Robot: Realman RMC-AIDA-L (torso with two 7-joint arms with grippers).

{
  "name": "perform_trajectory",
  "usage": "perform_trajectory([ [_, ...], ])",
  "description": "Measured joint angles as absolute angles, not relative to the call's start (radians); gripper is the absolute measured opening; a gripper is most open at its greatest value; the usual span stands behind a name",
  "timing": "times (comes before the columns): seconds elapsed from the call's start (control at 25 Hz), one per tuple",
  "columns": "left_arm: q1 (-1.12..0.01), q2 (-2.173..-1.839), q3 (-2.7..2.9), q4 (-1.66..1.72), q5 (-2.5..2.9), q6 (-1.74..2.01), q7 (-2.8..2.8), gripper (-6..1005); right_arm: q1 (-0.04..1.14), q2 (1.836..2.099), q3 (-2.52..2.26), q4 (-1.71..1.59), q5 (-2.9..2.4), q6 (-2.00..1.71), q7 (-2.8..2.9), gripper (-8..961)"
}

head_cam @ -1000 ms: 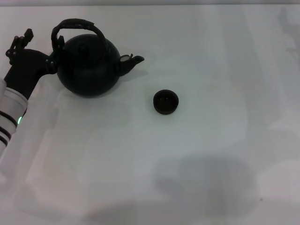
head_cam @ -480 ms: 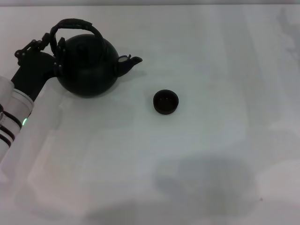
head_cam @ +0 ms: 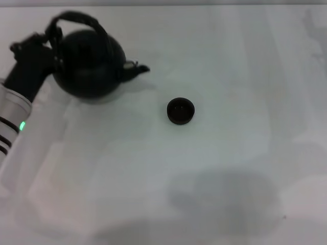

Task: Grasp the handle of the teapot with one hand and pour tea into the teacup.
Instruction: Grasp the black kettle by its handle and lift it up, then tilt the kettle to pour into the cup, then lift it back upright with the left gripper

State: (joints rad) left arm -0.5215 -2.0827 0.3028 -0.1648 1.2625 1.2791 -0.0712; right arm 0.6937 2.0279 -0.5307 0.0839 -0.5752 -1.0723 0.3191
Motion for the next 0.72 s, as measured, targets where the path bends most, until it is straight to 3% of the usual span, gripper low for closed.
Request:
perform_trajectory([
  [0.04, -0.521, -2.082, 0.304, -0.154, 1.262, 1.312, -0.071, 94, 0.694, 2.028, -0.531, 0.084, -0.575, -1.072, 0.319, 871],
  [0.72, -0.633, -2.080, 0.309, -0.071, 1.453, 1.433, 0.045, 94, 0.691, 2.028, -0.531, 0.088, -0.578, -1.072, 0.319, 870],
])
